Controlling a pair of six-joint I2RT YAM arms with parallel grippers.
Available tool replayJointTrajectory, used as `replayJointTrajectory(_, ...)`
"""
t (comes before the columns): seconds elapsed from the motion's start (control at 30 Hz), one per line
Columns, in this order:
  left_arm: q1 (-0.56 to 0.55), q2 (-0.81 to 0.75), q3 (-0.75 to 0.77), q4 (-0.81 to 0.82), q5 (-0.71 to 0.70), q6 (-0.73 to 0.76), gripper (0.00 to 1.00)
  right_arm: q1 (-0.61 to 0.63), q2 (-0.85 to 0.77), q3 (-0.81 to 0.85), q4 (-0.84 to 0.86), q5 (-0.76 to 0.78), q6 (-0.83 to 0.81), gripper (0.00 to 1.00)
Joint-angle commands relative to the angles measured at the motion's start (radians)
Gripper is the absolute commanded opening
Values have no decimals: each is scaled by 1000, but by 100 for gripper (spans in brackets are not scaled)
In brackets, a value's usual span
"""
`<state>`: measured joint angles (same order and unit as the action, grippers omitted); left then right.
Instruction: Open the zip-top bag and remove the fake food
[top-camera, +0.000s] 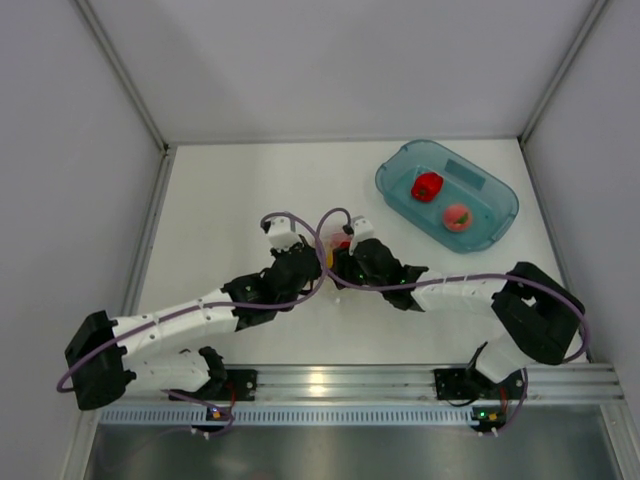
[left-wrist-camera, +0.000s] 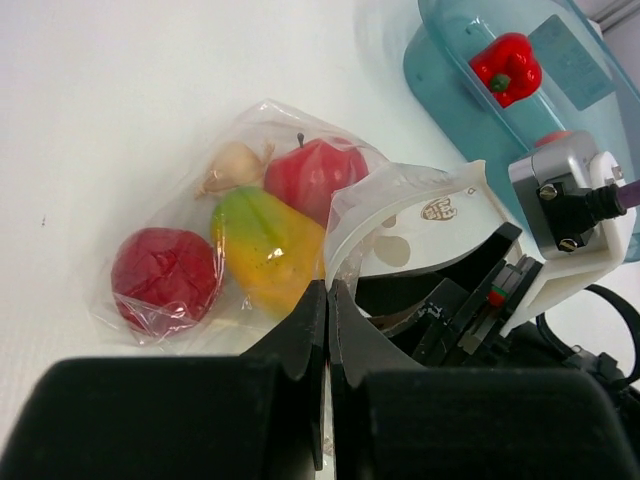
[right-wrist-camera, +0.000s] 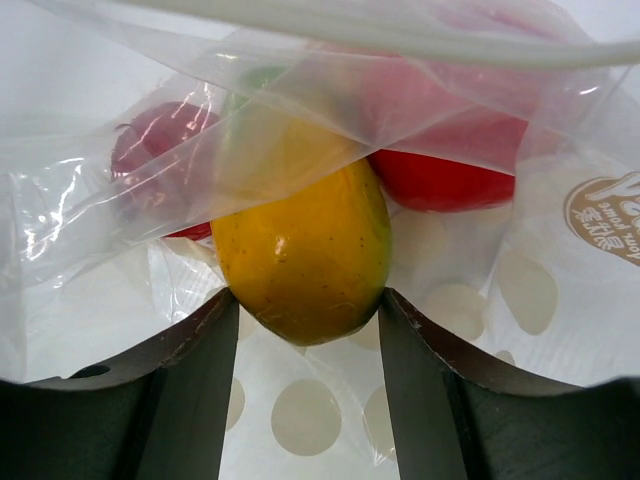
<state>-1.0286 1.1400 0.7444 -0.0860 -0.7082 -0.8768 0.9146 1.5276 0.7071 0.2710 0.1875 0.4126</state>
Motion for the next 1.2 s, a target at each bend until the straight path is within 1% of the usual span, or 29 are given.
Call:
replayJointTrajectory(0.0,4,6,35,37,-14,90,0,21,-58,49,-102,32,17,17)
replayJointTrajectory(0.17,4,21,38,71,4,174,0,27,-110,45,-170,41,20,16)
replayJointTrajectory(0.27,4,36,44,75,12,200,0,36,-148,43,-207,55,20,15)
replayJointTrajectory(0.4,4,58,47,75,18,210,0,43,-178,46,-245,56,6,16)
replayJointTrajectory(0.47,4,63,46,75,35,206,0,43,-167,46,-253,66,-1,16)
replayJointTrajectory(0.6,4,84,50,75,55,200,0,43,-149,63,-325,79,6,14)
replayJointTrajectory(0.67,4,90,50,75,58,200,0,43,-158,54,-326,70,11,18)
replayJointTrajectory(0.7,4,93,49,77,62,197,0,43,-161,51,-325,67,8,25)
replayJointTrajectory(0.77,4,96,50,75,70,185,0,43,-156,43,-303,70,2,31)
replayJointTrajectory(0.8,4,101,50,75,75,180,0,43,-153,42,-297,90,2,36)
replayJointTrajectory(0.87,4,106,56,75,93,179,0,43,-149,34,-250,93,-3,38)
replayJointTrajectory(0.93,4,107,58,75,105,173,0,43,-155,29,-198,98,-9,43)
replayJointTrajectory(1.07,4,104,56,75,113,159,0,43,-147,17,-84,148,-63,43)
replayJointTrajectory(1.17,2,101,52,75,116,139,0,43,-124,5,15,185,-104,46)
